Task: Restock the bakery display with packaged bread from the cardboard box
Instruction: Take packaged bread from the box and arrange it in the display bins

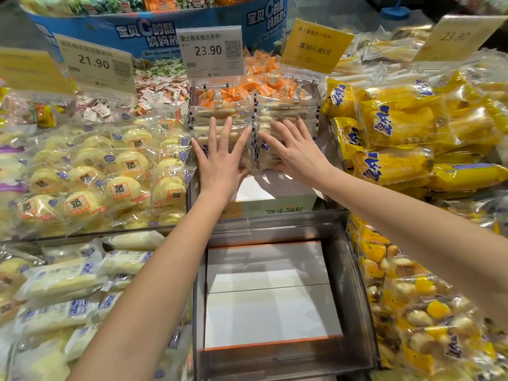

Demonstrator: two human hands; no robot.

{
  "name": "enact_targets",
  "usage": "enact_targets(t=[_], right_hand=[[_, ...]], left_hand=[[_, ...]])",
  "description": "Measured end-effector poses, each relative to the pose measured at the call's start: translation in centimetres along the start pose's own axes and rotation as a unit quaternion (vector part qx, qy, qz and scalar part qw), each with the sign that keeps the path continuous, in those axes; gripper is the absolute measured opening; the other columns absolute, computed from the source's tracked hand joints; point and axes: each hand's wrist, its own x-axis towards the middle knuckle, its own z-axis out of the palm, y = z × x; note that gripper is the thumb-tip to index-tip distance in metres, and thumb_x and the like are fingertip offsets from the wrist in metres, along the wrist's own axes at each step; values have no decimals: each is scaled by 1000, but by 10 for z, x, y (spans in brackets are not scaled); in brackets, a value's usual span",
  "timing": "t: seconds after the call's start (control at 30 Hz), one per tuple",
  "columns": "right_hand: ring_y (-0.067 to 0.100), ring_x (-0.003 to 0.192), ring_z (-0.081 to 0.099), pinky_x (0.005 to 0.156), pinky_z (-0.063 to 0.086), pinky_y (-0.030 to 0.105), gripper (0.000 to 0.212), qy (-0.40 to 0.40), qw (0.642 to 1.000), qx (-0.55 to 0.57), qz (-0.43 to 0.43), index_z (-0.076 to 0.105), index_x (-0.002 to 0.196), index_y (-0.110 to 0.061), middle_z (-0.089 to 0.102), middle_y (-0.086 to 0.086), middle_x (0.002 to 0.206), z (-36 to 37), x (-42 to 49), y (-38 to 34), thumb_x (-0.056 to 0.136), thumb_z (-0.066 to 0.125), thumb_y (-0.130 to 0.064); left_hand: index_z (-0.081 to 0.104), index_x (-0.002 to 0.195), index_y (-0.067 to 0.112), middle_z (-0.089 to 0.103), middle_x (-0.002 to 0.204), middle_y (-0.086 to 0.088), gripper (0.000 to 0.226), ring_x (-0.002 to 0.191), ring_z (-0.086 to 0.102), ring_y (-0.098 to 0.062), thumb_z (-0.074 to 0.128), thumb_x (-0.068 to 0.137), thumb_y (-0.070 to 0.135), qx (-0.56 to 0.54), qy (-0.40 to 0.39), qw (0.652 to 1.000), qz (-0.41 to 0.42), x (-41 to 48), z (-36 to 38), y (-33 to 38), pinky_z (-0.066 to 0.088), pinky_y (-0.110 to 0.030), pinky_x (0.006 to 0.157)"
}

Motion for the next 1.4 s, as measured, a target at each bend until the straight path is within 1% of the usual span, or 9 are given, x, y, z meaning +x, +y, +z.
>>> enact_targets(t=[0.23,0.4,0.53,0.7,0.87,1.03,1.13,1.3,1.4], right_hand=[[49,132,42,111,21,65,78,16,999,-36,15,42,147,-12,45,29,143,-3,6,-9,77,77,-14],[44,146,19,116,6,62,84,-15,998,-45,35,23,155,-20,26,25,156,-15,-5,-16,87,69,-33],[41,150,3,118,-3,58,76,-33,995,26,92,17,156,-19,12,24,161,-43,-28,-31,95,60,-35],[36,151,1,117,-7,59,64,-6,984,99,151,27,153,-19,14,20,161,-100,-73,-52,98,52,-39],[37,149,3,119,3,57,65,28,951,211,224,30,151,-17,18,19,158,-156,-140,-69,95,60,-32],[36,149,7,122,7,48,63,34,924,293,243,32,151,-16,22,18,158,-190,-217,-90,95,61,-28],[35,147,12,121,12,48,63,29,894,354,271,33,150,-15,25,16,156,-197,-259,-104,95,60,-30],[26,145,20,118,18,38,61,47,837,447,311,35,150,-16,32,11,154,-196,-330,-128,96,59,-30],[24,144,24,117,20,37,60,43,809,470,350,37,149,-17,35,9,153,-193,-379,-136,95,61,-29]], left_hand=[[-18,151,41,-15,164,-7,112,150,-13,-37,70,83,52,11,29,998,-55,5,3,13,5,-72,113],[-15,153,37,-17,163,-8,104,149,-17,-36,66,88,48,0,5,999,-38,-9,-11,14,-1,-67,116],[-3,157,31,-11,165,-6,91,151,-15,-31,62,93,35,-54,-14,998,-23,-33,-37,22,-3,-58,120],[7,157,33,-4,166,-2,81,152,-9,-24,58,95,41,-61,-35,996,47,-73,-90,34,0,-54,122],[23,155,24,13,164,-4,70,152,2,-24,58,95,36,-133,59,989,14,-145,-145,67,8,-52,122],[22,156,25,15,164,-3,70,152,2,-22,59,96,34,-140,42,989,25,-230,-175,101,8,-45,123],[25,154,23,19,162,-3,68,152,4,-22,59,96,32,-192,56,980,-8,-278,-186,117,8,-42,123],[34,151,18,30,158,-9,66,149,14,-30,64,93,25,-237,78,968,-36,-346,-184,152,15,-51,121],[40,149,16,35,155,-11,63,148,18,-33,64,91,24,-257,95,960,-52,-386,-176,166,16,-48,121]])
